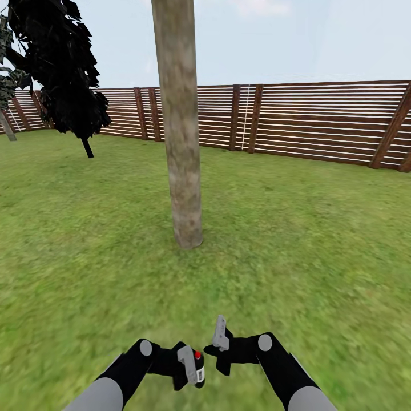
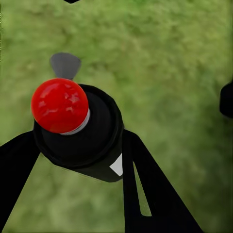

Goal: In the garden, pick up the pesticide atomizer on the floor and spray pesticide onto both trees until each tree trunk is fully covered.

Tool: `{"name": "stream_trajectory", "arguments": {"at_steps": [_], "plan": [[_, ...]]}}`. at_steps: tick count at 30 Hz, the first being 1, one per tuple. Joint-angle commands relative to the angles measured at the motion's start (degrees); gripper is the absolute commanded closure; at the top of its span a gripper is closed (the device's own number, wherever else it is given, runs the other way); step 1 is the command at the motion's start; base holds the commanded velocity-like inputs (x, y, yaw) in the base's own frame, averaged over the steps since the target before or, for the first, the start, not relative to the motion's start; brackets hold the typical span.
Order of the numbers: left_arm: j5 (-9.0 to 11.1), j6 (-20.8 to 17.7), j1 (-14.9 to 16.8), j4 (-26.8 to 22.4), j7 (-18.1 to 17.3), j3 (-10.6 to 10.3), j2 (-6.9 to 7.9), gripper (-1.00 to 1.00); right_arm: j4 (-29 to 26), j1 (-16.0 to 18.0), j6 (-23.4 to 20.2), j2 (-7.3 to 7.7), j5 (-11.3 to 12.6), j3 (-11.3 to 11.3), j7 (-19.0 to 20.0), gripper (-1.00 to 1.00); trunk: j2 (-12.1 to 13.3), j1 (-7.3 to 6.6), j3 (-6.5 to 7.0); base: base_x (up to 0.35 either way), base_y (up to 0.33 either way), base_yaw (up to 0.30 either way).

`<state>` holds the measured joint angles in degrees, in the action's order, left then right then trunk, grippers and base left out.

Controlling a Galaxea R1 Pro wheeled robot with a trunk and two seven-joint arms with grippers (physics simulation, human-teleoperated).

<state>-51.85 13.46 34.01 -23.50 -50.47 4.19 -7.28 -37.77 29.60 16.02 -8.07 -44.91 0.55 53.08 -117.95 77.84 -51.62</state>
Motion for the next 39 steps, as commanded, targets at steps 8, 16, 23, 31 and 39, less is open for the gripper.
{"name": "stream_trajectory", "arguments": {"at_steps": [8,16,23,31,39], "plan": [[0.94,0.25,0.05,-0.06,-0.33,0.38,-0.10,1.00,-0.04,0.02,0.24,-0.03,-0.44,0.06,0.09,1.00,-0.02,-0.01,-0.05,0.000,0.000,0.000],[1.02,0.41,0.01,-0.06,-0.41,0.52,-0.10,1.00,-0.06,0.02,0.24,-0.02,-0.42,0.06,0.09,1.00,-0.02,-0.01,-0.05,0.000,0.000,0.000],[1.05,0.59,0.01,0.03,-0.42,0.56,-0.13,1.00,-0.04,0.02,0.24,-0.02,-0.44,0.06,0.09,1.00,-0.02,-0.01,-0.05,0.000,0.000,0.000],[3.23,0.84,0.01,0.03,-0.49,0.56,-0.19,1.00,-0.02,0.02,0.24,-0.02,-0.44,0.06,0.09,1.00,-0.02,-0.01,-0.05,0.000,0.000,0.000],[3.86,1.00,0.01,0.03,-0.51,0.49,-0.10,1.00,-0.02,0.02,0.24,-0.02,-0.44,0.06,0.09,1.00,-0.02,-0.01,-0.05,0.000,0.000,0.000]]}}
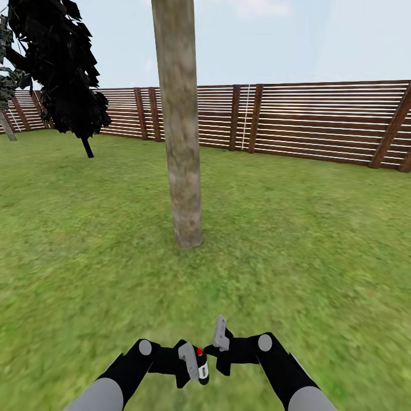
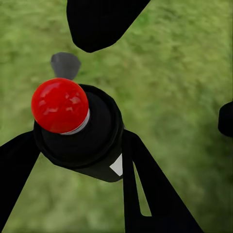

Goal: In the garden, pick up the pesticide atomizer on the floor and spray pesticide onto both trees until each tree trunk is fully covered.

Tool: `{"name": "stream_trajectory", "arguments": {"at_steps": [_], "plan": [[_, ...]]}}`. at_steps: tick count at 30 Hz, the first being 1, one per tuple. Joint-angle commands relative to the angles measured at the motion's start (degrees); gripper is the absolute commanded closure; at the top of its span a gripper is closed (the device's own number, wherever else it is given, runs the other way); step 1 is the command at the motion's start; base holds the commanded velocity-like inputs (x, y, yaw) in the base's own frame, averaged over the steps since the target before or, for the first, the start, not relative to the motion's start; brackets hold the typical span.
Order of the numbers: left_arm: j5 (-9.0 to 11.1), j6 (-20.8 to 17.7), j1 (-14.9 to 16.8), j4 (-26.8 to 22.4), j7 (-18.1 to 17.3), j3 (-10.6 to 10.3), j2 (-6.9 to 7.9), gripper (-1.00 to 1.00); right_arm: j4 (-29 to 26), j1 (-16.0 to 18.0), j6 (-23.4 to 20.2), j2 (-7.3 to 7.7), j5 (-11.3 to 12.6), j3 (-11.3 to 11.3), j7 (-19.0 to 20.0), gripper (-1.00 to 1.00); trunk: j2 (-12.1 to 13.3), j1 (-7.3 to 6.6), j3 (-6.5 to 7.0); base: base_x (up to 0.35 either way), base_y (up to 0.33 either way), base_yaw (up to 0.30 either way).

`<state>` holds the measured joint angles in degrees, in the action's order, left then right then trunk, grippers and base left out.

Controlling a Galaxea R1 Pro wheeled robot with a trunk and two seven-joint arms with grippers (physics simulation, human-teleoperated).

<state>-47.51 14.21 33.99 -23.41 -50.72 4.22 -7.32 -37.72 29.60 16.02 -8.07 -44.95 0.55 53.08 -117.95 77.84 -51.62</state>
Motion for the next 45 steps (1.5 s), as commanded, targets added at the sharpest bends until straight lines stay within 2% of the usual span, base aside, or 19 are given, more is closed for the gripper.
{"name": "stream_trajectory", "arguments": {"at_steps": [1,17,21,22,24,27,28,31,33,35,36,37,38,40,41,42,43,44,45], "plan": [[-0.48,0.29,0.02,-0.06,-0.26,0.48,-0.07,1.00,-0.08,0.02,0.24,-0.02,-0.40,0.06,0.09,1.00,-0.02,-0.01,-0.05,0.000,0.000,0.000],[-0.12,0.14,0.02,0.03,-2.11,0.43,-0.10,1.00,-0.08,0.02,0.24,-0.02,-0.40,0.06,0.09,1.00,-0.02,-0.01,-0.05,0.000,0.000,0.000],[-0.67,0.14,-0.16,0.42,-1.94,-0.01,0.87,1.00,-0.06,0.02,0.24,-0.02,-0.40,0.06,0.09,1.00,-0.02,-0.01,-0.05,0.000,0.000,0.000],[-0.86,0.10,-0.36,0.29,-1.89,-0.09,1.71,1.00,-0.02,0.02,0.24,-0.02,-0.40,0.06,0.09,1.00,-0.02,-0.01,-0.05,0.000,0.000,0.000],[-1.03,0.11,-0.59,0.16,-1.86,-0.22,4.76,1.00,0.00,0.02,0.24,-0.02,-0.45,0.06,0.09,1.00,-0.02,-0.01,-0.05,0.000,0.000,0.000],[-1.09,0.31,-0.75,0.12,-1.75,-0.22,11.39,1.00,0.09,0.02,0.24,0.05,-0.63,0.06,0.09,1.00,-0.02,-0.01,-0.05,0.000,0.000,0.000],[-1.14,0.34,-0.74,0.17,-1.66,-0.20,13.70,1.00,0.09,0.02,0.24,0.06,-0.70,0.06,0.09,-1.00,-0.02,-0.01,-0.05,0.000,0.000,0.000],[-1.16,0.34,-0.76,0.13,-1.63,-0.22,18.56,1.00,0.08,0.02,0.24,0.26,-0.73,0.20,0.02,-1.00,-0.02,-0.01,-0.05,0.000,0.000,0.000],[-1.10,0.06,-0.77,0.12,-1.26,0.12,20.35,1.00,0.07,0.02,0.32,0.55,-0.78,0.37,-0.24,-1.00,-0.02,-0.01,-0.05,0.000,0.000,0.000],[-0.38,-0.43,-0.77,0.14,1.45,1.38,21.05,1.00,0.29,-0.09,0.42,2.69,-0.65,0.57,-1.98,-1.00,-0.02,-0.01,-0.05,0.000,0.000,0.000],[0.33,-0.68,-0.77,0.33,4.83,3.94,20.97,1.00,0.52,-0.15,0.42,4.53,-0.15,1.94,-4.74,-1.00,-0.02,-0.01,-0.05,0.000,0.000,0.000],[0.97,-1.50,-0.77,0.54,8.67,7.54,20.77,1.00,1.34,-0.20,0.42,5.67,0.74,4.93,-8.29,-1.00,-0.02,-0.01,-0.05,0.000,0.000,0.000],[1.34,-3.34,-0.77,0.68,12.19,11.06,20.53,1.00,2.80,-0.26,0.41,6.31,1.54,8.85,-12.25,-1.00,-0.02,-0.01,-0.05,0.000,0.000,0.000],[1.82,-10.03,-0.76,0.78,18.17,16.19,19.07,1.00,7.70,-0.32,0.41,6.97,2.25,19.26,-23.41,-1.00,-0.02,-0.01,-0.05,0.000,0.000,0.000],[2.32,-13.13,-0.76,0.80,20.79,17.48,17.65,1.00,10.40,-0.32,0.50,7.35,2.37,24.87,-30.94,-1.00,-0.02,-0.01,-0.05,0.000,0.000,0.000],[2.74,-14.68,-0.77,0.78,22.57,17.99,16.51,1.00,11.97,-0.33,0.53,7.58,2.38,27.95,-35.88,-1.00,-0.02,-0.01,-0.05,0.000,0.000,0.000],[3.27,-16.51,-0.77,0.54,25.70,18.39,14.54,1.00,14.26,-0.53,0.64,7.90,2.42,31.53,-43.54,-1.00,-0.02,-0.01,-0.05,0.000,0.000,0.000],[3.54,-18.09,-0.66,0.23,28.49,18.59,12.60,1.00,16.16,-0.84,0.72,8.07,2.42,33.42,-49.85,-1.00,-0.02,-0.01,-0.05,0.000,0.000,0.000],[3.71,-19.60,-0.49,0.09,30.31,18.72,11.35,1.00,17.28,-1.12,0.80,8.18,2.41,34.16,-53.45,-1.00,-0.02,-0.01,-0.05,0.000,0.000,0.000]]}}
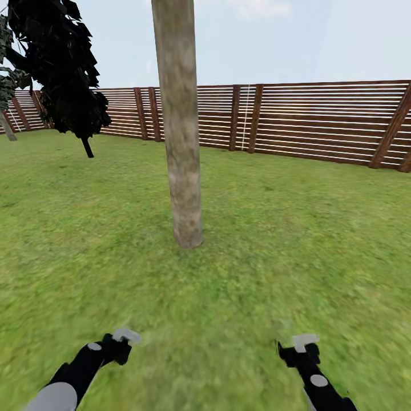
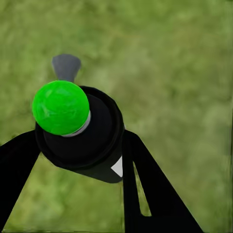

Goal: In the garden, pick up the pesticide atomizer on the floor and spray pesticide onto both trees until each tree trunk is fully covered.

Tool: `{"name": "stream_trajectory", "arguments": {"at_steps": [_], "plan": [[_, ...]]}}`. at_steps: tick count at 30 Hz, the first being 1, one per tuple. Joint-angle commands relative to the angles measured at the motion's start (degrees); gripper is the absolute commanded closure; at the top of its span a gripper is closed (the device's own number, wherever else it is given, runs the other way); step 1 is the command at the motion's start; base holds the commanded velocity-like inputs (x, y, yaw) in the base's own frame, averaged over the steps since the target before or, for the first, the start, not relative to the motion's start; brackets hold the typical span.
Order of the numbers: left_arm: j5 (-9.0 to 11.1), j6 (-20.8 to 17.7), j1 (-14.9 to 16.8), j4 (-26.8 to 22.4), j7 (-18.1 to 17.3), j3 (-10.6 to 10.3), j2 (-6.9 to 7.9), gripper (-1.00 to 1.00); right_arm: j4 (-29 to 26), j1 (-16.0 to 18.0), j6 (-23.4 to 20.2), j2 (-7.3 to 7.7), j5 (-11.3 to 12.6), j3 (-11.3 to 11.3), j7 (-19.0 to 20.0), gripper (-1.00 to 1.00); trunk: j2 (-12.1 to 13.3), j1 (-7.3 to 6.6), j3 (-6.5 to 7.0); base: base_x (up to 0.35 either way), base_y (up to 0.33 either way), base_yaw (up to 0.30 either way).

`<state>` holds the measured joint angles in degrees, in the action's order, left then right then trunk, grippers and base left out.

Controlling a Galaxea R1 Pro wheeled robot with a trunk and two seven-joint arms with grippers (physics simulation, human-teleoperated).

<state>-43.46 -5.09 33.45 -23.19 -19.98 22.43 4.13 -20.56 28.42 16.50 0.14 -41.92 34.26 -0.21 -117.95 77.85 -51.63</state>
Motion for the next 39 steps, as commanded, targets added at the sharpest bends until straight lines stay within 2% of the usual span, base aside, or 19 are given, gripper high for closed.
{"name": "stream_trajectory", "arguments": {"at_steps": [1,4,6,8,10,14,22,26,39], "plan": [[0.47,-2.98,0.25,-0.25,1.83,0.92,-1.44,1.00,1.48,-0.43,0.39,0.61,-0.61,1.09,-3.63,-1.00,-0.02,-0.01,-0.04,0.000,0.000,0.000],[4.15,-7.06,1.17,-0.57,4.85,1.19,-5.59,1.00,6.22,-1.85,0.89,3.18,-0.62,1.66,-6.87,-1.00,-0.02,-0.01,-0.04,0.000,0.000,0.000],[4.99,-7.43,2.20,-1.69,5.05,1.46,-6.29,1.00,7.84,-2.13,2.00,3.52,-0.70,1.68,-7.09,-1.00,-0.02,-0.01,-0.04,0.027,0.000,0.000],[8.37,-7.59,3.95,-2.39,5.18,1.38,-7.06,1.00,10.28,-2.22,2.43,3.54,-0.47,1.71,-7.27,-1.00,-0.02,-0.01,-0.04,0.259,0.000,0.000],[9.01,-7.59,4.68,-2.46,5.16,1.39,-7.18,1.00,10.77,-2.22,2.46,3.34,-0.32,1.76,-7.34,-1.00,-0.02,-0.01,-0.04,0.326,0.000,0.000],[9.25,-7.49,4.97,-2.55,5.13,1.38,-7.20,1.00,11.57,-2.23,2.48,3.15,0.07,1.80,-7.38,-1.00,-0.02,-0.01,-0.04,0.336,-0.012,0.000],[9.27,-7.56,5.16,-2.59,5.21,1.44,-7.37,1.00,11.89,-2.23,2.64,3.79,0.37,1.96,-7.60,-1.00,-0.02,-0.01,-0.04,0.290,-0.145,0.000],[9.29,-7.57,5.15,-2.60,5.21,1.48,-7.30,1.00,12.00,-2.23,4.10,4.23,1.08,1.95,-7.60,-1.00,-0.02,-0.01,-0.04,0.311,-0.125,0.000],[9.36,-7.57,5.13,-2.57,5.21,1.53,-7.53,1.00,12.19,-2.23,4.24,4.28,1.09,1.86,-7.61,-1.00,-0.02,-0.01,-0.04,0.339,0.009,0.000]]}}
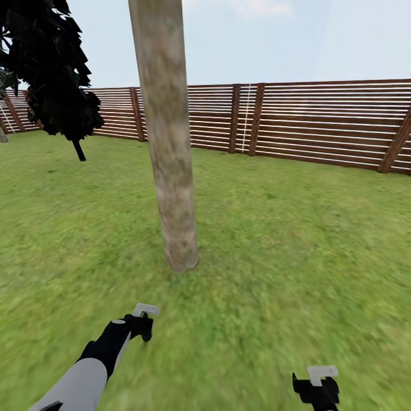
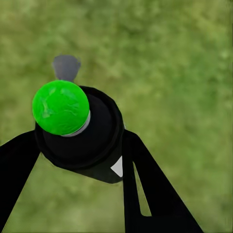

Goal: In the garden, pick up the pesticide atomizer on the floor and spray pesticide onto both trees until each tree trunk is fully covered.

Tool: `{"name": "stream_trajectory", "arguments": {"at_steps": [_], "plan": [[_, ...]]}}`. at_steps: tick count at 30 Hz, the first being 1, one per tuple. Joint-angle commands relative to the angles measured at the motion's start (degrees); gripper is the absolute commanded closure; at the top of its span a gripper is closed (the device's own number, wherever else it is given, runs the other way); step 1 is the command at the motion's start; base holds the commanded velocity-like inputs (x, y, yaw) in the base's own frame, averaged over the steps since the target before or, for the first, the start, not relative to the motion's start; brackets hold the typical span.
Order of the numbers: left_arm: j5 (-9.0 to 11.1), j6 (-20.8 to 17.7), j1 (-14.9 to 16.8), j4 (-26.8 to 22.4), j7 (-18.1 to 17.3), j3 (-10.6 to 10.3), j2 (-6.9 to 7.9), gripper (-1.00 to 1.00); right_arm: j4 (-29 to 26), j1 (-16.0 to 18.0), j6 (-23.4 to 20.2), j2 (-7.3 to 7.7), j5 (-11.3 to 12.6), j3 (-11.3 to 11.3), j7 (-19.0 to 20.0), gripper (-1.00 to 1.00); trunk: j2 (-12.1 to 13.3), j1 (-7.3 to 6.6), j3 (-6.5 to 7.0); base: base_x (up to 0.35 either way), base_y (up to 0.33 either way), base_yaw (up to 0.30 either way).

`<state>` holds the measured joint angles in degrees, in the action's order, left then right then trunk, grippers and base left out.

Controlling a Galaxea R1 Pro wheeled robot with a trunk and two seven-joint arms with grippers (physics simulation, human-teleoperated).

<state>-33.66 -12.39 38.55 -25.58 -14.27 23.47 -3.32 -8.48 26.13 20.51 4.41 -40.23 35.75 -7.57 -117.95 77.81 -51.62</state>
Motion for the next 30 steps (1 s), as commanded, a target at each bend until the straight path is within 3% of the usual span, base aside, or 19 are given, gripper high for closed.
{"name": "stream_trajectory", "arguments": {"at_steps": [1,20,30], "plan": [[-0.44,-0.27,0.03,-0.17,-0.49,0.47,-0.17,1.00,0.12,0.06,0.23,0.00,-0.62,0.35,-0.26,-1.00,-0.02,0.03,-0.05,0.339,-0.047,0.000],[-0.44,-0.27,0.03,-0.27,-0.48,0.43,-0.69,1.00,0.04,-0.38,0.23,-0.01,-0.64,0.37,-0.25,-1.00,-0.02,0.03,-0.05,0.290,-0.139,0.000],[-0.44,-0.36,-0.59,-3.54,-0.49,0.43,-0.73,1.00,0.11,-0.38,0.23,-0.01,-0.64,0.28,-0.23,-1.00,-0.02,0.03,-0.05,0.166,-0.199,0.000]]}}
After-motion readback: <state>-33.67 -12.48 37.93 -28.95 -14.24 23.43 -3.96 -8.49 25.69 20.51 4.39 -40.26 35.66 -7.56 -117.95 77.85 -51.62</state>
